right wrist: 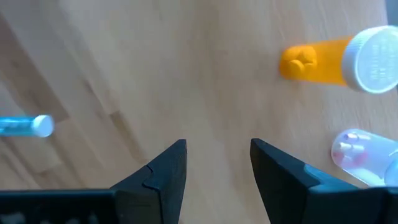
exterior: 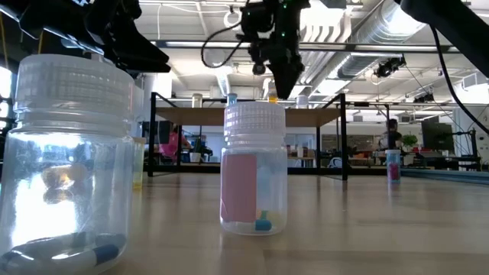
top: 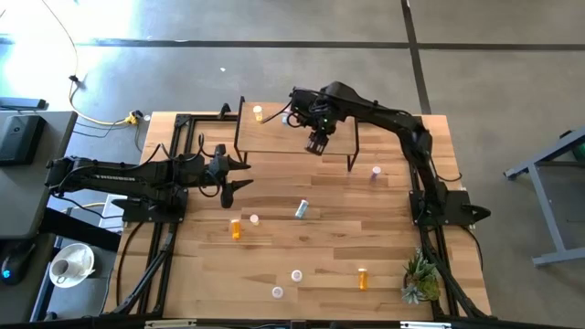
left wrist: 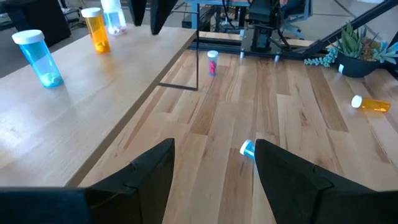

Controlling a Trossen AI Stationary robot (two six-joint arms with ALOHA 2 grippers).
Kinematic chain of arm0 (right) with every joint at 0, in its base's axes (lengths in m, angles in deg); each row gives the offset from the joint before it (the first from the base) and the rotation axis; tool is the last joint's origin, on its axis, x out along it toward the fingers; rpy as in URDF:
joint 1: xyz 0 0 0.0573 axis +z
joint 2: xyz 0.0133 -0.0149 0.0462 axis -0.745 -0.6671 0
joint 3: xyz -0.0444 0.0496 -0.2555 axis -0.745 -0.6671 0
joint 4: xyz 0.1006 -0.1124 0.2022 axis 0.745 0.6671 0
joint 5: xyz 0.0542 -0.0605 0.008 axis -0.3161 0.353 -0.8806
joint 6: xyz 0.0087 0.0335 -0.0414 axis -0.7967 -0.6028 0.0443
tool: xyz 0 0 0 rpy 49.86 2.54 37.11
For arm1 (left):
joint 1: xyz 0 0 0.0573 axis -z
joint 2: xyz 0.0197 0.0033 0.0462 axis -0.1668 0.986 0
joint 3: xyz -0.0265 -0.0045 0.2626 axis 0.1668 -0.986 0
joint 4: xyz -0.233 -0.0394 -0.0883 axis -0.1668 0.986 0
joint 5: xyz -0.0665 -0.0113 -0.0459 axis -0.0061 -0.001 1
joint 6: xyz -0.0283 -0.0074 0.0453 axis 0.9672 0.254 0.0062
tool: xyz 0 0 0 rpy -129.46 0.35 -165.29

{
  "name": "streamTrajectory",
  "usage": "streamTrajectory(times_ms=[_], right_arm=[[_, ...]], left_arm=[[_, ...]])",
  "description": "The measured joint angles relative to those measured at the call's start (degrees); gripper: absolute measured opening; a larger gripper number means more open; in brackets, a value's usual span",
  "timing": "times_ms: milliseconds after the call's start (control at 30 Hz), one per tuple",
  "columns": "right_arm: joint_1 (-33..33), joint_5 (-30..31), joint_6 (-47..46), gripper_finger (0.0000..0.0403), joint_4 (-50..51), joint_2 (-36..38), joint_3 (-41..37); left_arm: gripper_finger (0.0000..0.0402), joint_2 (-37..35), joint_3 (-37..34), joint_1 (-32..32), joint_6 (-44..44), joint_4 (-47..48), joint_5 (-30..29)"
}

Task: Pick and place medicine bottles onto shelf by color
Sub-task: Put the bottom yellow pill bottle on the shelf aligned with the other yellow pill bottle

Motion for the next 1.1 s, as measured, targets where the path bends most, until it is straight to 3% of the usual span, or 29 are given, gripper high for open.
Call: streamTrajectory(times_ms=[267,433,567,833,1100], right_arm=[[4.1,0.5,1.0,0.0168,1.8,4.1,-0.2],[6.3,1.2,0.0,0.0168,1.9,8.8,-5.0],[8.3,4.0,-3.7,0.0167,-0.6,15.1,-14.0],[13.5,4.0,-11.7,0.0167,-12.6,29.6,-33.8],[18.9,5.6,-15.2,0.0167,-30.0,41.0,-50.4]], left_arm=[[0.0211,0.0,0.0,0.0,0.9,2.0,0.0],[0.0211,0.0,0.0,0.0,1.5,3.0,0.0],[0.0211,0.0,0.0,0.0,1.5,3.0,0.0],[0.0211,0.0,0.0,0.0,2.1,3.7,0.6],[0.0211,0.0,0.0,0.3,6.8,8.9,10.3]])
